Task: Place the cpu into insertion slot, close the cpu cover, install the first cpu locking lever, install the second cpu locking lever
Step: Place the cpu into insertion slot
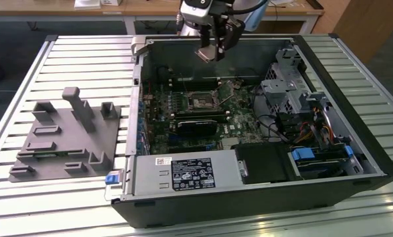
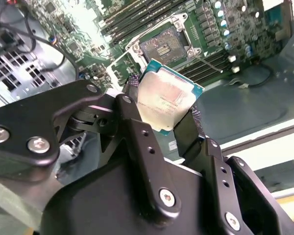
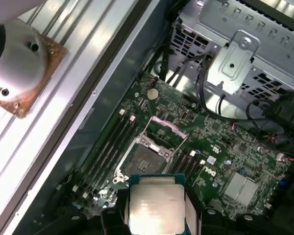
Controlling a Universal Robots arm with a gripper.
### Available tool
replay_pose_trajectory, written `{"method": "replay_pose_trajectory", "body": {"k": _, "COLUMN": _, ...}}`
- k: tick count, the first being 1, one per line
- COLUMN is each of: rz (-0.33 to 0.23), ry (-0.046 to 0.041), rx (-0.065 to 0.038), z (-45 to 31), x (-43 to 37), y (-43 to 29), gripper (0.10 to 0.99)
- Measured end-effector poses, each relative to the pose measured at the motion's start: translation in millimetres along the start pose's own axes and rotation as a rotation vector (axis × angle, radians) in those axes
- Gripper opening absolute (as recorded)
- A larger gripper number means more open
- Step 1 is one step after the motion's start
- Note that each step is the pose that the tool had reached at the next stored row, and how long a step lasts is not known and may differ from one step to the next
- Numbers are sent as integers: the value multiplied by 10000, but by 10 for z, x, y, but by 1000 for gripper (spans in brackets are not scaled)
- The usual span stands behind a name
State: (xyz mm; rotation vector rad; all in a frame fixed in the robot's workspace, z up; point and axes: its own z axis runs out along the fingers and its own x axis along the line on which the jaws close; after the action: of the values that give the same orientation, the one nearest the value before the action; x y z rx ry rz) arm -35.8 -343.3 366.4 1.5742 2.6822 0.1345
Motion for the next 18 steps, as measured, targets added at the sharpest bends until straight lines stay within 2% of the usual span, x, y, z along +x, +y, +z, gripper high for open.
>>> {"method": "replay_pose_trajectory", "body": {"k": 13, "rz": 1997, "ry": -203, "rx": 4, "z": 32, "x": -1, "y": -3, "gripper": 537}}
{"method": "replay_pose_trajectory", "body": {"k": 18, "rz": 2657, "ry": -255, "rx": 16, "z": 54, "x": 0, "y": -4, "gripper": 537}}
